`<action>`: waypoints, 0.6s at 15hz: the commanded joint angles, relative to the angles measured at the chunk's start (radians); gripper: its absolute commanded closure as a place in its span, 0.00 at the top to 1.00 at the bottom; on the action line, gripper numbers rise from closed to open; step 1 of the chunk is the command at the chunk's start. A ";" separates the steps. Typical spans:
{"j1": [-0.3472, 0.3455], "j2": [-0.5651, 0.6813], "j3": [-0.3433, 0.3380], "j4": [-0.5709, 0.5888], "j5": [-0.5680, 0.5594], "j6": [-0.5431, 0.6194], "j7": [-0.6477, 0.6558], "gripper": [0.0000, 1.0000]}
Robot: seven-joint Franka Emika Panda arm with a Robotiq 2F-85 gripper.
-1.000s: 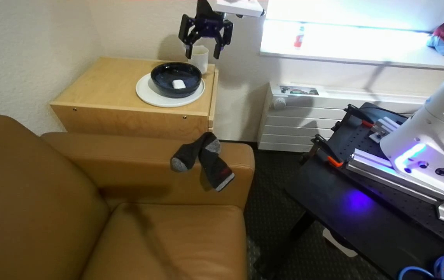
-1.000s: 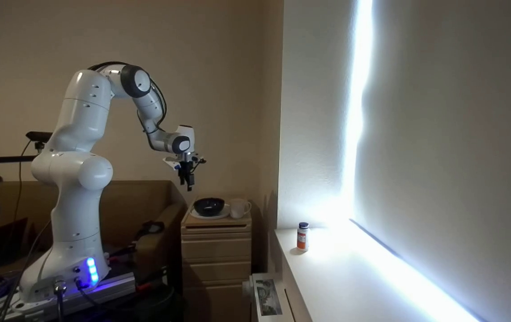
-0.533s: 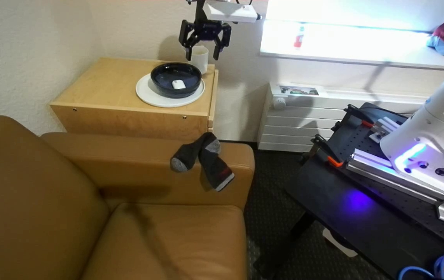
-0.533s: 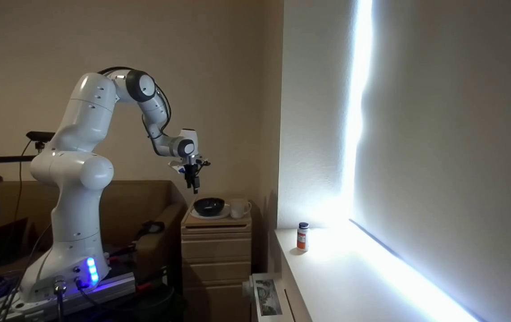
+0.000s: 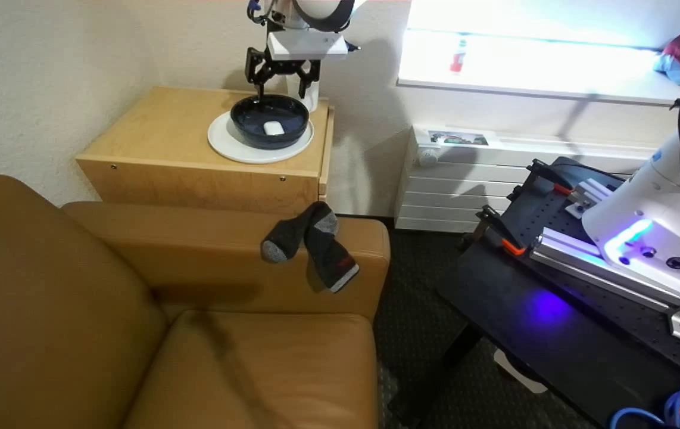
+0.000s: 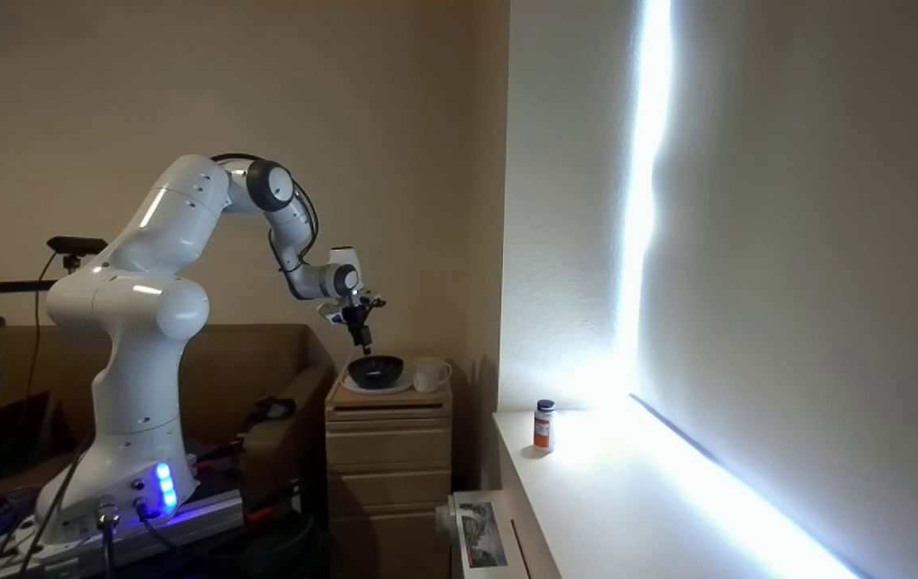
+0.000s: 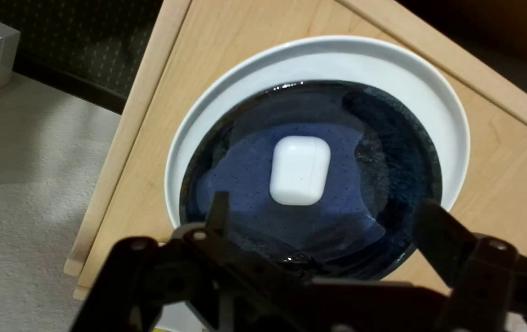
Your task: Move the airpod case from the bowl to the windowsill then put the lemon in the bowl
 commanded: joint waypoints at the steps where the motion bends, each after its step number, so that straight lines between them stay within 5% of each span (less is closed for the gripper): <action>1: 0.001 -0.002 -0.002 -0.001 0.003 -0.001 -0.003 1.00; 9: 0.023 0.155 -0.075 0.110 -0.001 0.172 0.017 1.00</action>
